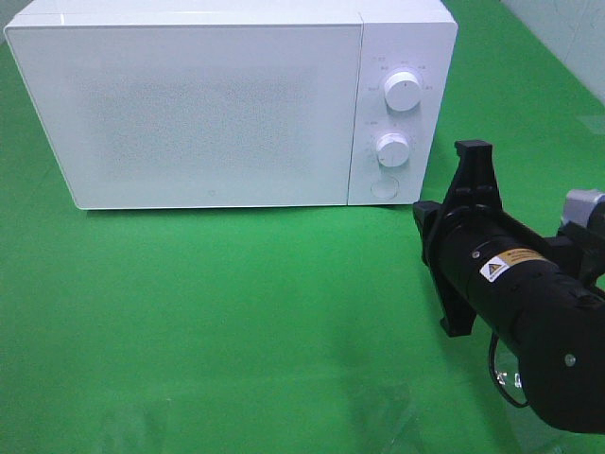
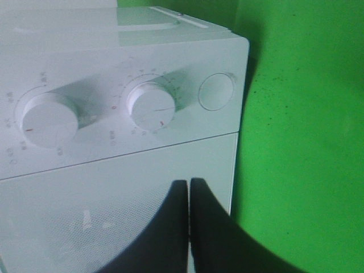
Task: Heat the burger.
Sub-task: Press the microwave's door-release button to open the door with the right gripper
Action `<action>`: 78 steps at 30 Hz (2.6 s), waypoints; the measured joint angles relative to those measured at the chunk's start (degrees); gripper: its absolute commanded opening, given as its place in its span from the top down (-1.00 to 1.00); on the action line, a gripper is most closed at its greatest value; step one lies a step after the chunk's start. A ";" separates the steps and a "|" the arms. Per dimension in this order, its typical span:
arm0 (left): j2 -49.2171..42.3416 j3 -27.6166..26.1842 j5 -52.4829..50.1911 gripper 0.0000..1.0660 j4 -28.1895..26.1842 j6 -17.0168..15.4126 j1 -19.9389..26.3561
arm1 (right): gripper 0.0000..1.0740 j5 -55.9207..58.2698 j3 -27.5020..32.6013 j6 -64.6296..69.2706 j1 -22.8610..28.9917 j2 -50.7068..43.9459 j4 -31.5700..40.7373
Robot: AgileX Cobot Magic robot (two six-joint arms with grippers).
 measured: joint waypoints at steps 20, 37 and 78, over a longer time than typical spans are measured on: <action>0.00 0.00 0.00 -0.88 0.00 0.00 0.00 | 1.00 0.17 -4.58 5.79 -3.67 8.25 -4.24; 0.00 0.00 0.00 -0.88 0.00 0.00 0.00 | 1.00 6.30 -12.61 7.16 -12.78 13.69 -12.43; 0.00 0.00 0.00 -0.88 0.00 0.00 0.00 | 1.00 15.41 -25.55 5.21 -19.77 21.26 -16.10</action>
